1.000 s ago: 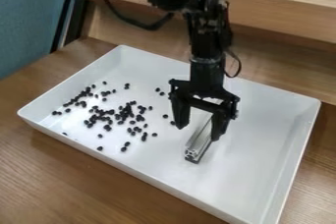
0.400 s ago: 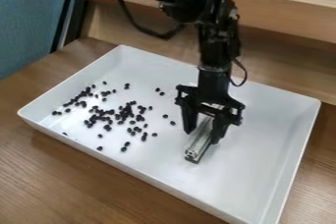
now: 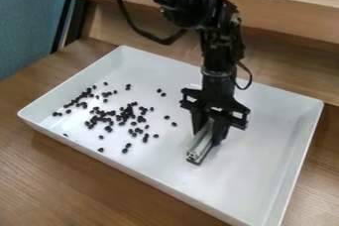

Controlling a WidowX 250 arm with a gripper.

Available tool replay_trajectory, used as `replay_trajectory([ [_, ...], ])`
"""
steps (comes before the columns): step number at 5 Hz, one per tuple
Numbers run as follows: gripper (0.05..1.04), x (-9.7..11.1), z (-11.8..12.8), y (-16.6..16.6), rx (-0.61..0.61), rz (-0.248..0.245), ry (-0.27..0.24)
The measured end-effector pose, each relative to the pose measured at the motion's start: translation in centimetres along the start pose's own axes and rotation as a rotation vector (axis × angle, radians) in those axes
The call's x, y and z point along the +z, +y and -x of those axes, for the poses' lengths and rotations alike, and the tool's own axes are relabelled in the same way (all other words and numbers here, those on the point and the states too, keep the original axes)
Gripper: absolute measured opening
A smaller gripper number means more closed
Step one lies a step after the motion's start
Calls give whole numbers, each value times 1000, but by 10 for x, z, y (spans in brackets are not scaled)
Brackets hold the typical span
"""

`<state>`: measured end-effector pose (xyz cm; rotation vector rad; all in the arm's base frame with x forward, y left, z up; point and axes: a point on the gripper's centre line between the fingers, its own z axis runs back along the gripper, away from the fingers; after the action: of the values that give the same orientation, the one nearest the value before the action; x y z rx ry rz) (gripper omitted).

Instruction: Sweep into pile

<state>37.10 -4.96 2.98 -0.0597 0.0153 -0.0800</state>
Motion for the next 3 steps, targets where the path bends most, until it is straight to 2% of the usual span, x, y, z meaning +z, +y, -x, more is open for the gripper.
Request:
replay_trajectory([
  [1,396,-1,13,2,-54,-2,32],
  [2,396,0,26,26,-66,-4,55],
  [3,396,2,40,59,-32,-27,70],
])
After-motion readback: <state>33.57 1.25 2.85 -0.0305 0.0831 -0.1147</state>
